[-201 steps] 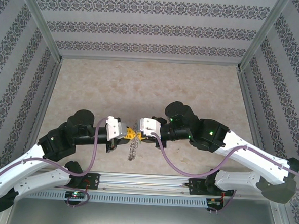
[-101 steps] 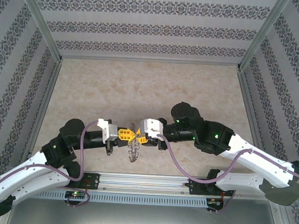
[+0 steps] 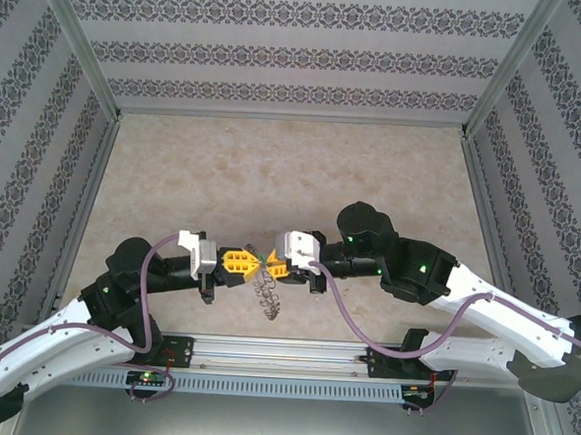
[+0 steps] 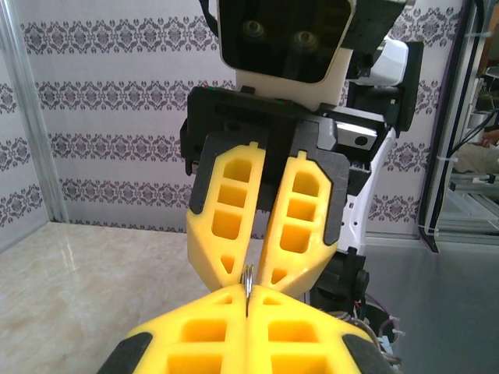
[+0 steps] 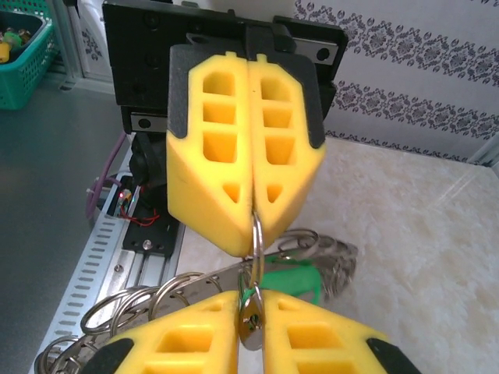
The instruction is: Put the keys on the keyring
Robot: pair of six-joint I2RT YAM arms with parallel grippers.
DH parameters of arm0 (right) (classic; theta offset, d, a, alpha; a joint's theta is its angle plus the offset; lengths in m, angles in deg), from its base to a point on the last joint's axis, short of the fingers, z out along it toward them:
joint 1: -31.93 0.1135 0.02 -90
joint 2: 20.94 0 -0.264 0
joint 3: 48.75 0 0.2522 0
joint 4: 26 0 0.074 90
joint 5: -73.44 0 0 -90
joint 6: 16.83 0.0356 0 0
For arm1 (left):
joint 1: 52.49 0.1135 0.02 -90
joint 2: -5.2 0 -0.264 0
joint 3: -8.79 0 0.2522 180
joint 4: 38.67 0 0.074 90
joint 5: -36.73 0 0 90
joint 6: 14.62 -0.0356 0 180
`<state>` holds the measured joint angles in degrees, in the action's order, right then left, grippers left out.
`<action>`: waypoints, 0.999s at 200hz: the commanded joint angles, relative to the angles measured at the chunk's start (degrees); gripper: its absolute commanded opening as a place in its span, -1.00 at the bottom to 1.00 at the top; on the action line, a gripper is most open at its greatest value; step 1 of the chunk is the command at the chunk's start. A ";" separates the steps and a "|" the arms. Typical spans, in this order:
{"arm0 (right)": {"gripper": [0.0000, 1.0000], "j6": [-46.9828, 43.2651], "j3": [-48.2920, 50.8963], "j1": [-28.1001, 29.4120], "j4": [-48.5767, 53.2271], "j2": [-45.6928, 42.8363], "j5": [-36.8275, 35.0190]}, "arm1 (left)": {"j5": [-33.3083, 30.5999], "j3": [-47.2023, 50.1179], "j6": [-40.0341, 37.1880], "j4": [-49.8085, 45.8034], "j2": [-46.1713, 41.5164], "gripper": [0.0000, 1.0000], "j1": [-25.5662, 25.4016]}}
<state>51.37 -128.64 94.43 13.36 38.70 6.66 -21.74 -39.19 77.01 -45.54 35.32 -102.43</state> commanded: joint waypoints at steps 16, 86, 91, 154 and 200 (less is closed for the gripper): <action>-0.73 1.12 0.54 0.17 -1.78 -0.83 1.05 | 1.24 0.28 1.28 6.11 -0.58 -1.00 -0.43; -1.00 1.59 0.51 0.07 -2.65 -0.51 2.79 | 1.65 0.99 1.72 7.76 -0.48 -1.00 -0.43; -1.00 1.55 0.54 0.03 -2.42 -0.36 2.79 | 1.73 1.01 1.76 7.90 -0.50 -1.00 -0.42; -0.96 2.28 1.16 -0.80 -2.13 0.36 3.67 | 1.84 0.65 1.53 8.26 -1.13 -1.00 -0.43; -0.84 3.34 1.81 -1.24 -6.14 -0.51 6.22 | 1.93 1.35 1.45 8.83 -0.51 -1.00 -0.43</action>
<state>53.49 -127.94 93.56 10.59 38.70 10.31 -20.71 -38.03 77.40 -42.92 35.08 -102.43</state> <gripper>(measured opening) 0.083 0.064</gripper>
